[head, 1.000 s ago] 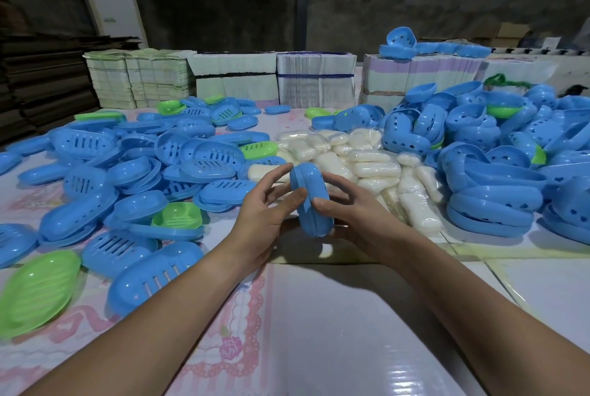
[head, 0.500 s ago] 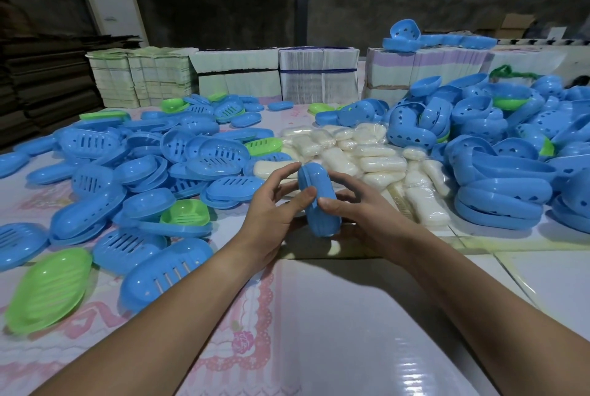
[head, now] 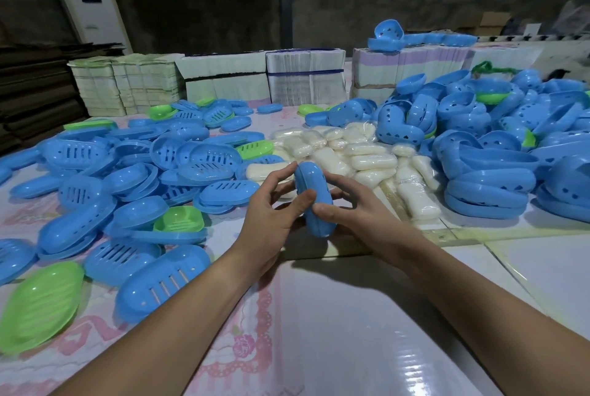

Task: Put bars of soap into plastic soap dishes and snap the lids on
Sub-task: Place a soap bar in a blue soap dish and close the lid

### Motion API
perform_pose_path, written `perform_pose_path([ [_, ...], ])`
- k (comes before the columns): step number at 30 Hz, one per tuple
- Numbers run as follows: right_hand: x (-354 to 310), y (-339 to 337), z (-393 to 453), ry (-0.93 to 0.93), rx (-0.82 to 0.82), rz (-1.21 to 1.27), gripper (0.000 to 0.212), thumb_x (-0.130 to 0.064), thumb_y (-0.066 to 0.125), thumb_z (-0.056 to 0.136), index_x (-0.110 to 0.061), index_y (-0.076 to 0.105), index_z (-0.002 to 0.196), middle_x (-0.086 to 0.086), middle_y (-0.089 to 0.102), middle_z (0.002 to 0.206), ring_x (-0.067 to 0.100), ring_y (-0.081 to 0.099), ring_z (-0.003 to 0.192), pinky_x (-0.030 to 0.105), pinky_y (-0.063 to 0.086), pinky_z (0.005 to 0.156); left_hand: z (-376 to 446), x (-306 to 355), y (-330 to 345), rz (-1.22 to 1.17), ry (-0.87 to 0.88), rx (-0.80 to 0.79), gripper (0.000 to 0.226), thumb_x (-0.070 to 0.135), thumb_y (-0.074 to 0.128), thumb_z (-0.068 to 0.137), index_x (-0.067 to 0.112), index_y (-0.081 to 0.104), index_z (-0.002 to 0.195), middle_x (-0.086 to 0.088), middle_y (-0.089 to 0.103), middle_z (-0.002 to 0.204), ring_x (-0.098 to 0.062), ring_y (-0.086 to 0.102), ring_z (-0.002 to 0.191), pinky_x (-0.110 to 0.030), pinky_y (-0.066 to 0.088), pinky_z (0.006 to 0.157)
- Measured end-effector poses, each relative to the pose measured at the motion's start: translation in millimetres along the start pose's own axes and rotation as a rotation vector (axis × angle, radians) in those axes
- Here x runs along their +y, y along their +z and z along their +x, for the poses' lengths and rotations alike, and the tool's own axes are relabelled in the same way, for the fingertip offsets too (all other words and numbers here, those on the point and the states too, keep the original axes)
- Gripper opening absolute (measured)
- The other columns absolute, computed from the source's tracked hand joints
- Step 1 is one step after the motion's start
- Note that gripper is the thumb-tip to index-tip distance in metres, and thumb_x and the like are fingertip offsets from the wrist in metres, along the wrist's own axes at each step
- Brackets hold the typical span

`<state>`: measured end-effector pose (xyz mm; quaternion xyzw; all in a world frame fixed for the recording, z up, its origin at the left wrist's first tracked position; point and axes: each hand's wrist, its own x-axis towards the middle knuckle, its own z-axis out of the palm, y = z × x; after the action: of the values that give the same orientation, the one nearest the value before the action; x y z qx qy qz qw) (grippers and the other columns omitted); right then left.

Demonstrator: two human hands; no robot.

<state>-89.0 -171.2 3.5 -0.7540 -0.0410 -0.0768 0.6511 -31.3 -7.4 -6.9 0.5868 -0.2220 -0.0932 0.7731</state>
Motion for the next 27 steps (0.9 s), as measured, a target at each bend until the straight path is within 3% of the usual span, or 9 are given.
perform_pose_path([
  [3,4,3,3,-0.039,0.044,-0.09,0.064,-0.039,0.077,0.073,-0.043,0.052,0.132,-0.008,0.059,0.123,-0.004,0.056,0.108,0.021,0.053,0.085,0,1,-2,-0.005,-0.001,-0.017,0.055,0.044,0.093,0.061,0.046,0.071,0.112,-0.007,0.067,0.129,-0.029,0.065,0.12,-0.056,0.057,0.093],
  [6,5,3,6,-0.036,0.002,-0.046,0.07,-0.03,0.078,0.078,-0.039,0.046,0.14,-0.007,0.061,0.128,0.001,0.055,0.118,0.026,0.054,0.091,1,-1,-3,-0.026,0.001,-0.061,0.054,0.04,0.089,0.064,0.044,0.07,0.115,-0.004,0.069,0.128,-0.028,0.068,0.116,-0.051,0.057,0.093],
  [9,4,3,7,-0.053,0.008,-0.041,0.073,-0.028,0.078,0.076,-0.035,0.046,0.142,-0.003,0.065,0.123,0.006,0.059,0.115,0.026,0.054,0.088,1,-3,3,-0.05,0.004,-0.074,0.048,0.035,0.08,0.074,0.04,0.066,0.12,-0.01,0.067,0.129,-0.027,0.069,0.115,-0.044,0.059,0.089],
  [13,-5,-2,0,-0.073,0.208,-0.283,0.072,-0.024,0.078,0.076,-0.043,0.047,0.137,0.001,0.061,0.11,0.008,0.061,0.081,0.019,0.051,0.069,-2,-4,8,0.048,0.012,-0.071,0.027,0.041,0.062,0.092,0.048,0.063,0.118,-0.001,0.066,0.127,-0.023,0.063,0.123,-0.041,0.053,0.1],
  [15,-15,-13,-14,-0.067,0.298,-0.413,0.073,-0.032,0.078,0.07,-0.049,0.045,0.133,-0.007,0.059,0.105,0.008,0.06,0.081,0.024,0.052,0.07,-2,-5,8,0.094,0.004,-0.044,0.02,0.035,0.057,0.101,0.052,0.066,0.108,0.006,0.064,0.125,-0.016,0.062,0.12,-0.036,0.054,0.097],
  [17,-25,-29,-38,-0.043,0.366,-0.644,0.075,-0.045,0.074,0.064,-0.051,0.042,0.131,-0.014,0.057,0.102,0.009,0.059,0.087,0.026,0.05,0.072,0,-6,5,0.101,-0.013,-0.018,0.017,0.03,0.054,0.103,0.042,0.066,0.107,0.004,0.066,0.118,-0.016,0.065,0.112,-0.036,0.056,0.092],
  [21,-29,-71,-104,0.127,0.449,-1.119,0.086,-0.073,0.055,0.057,-0.046,0.037,0.137,-0.008,0.053,0.11,0.016,0.051,0.102,0.035,0.042,0.08,1,-10,6,0.152,-0.005,-0.034,0.018,0.022,0.05,0.106,0.03,0.067,0.105,0.003,0.073,0.102,-0.017,0.069,0.101,-0.038,0.058,0.085],
  [24,-21,-101,-142,0.349,0.545,-1.266,0.078,-0.074,0.056,0.069,-0.045,0.037,0.139,-0.001,0.055,0.117,0.025,0.051,0.111,0.036,0.041,0.078,-1,-13,6,0.2,0.021,-0.058,0.025,0.018,0.049,0.106,0.03,0.07,0.098,0.003,0.074,0.094,-0.018,0.069,0.096,-0.034,0.059,0.078],
  [27,-9,-132,-160,0.473,0.673,-1.388,0.066,-0.07,0.051,0.08,-0.041,0.04,0.139,0.007,0.055,0.123,0.032,0.048,0.115,0.041,0.043,0.085,-3,-13,7,0.211,0.018,-0.072,0.032,0.017,0.049,0.105,0.033,0.073,0.09,-0.003,0.073,0.094,-0.022,0.067,0.094,-0.034,0.058,0.075],
])
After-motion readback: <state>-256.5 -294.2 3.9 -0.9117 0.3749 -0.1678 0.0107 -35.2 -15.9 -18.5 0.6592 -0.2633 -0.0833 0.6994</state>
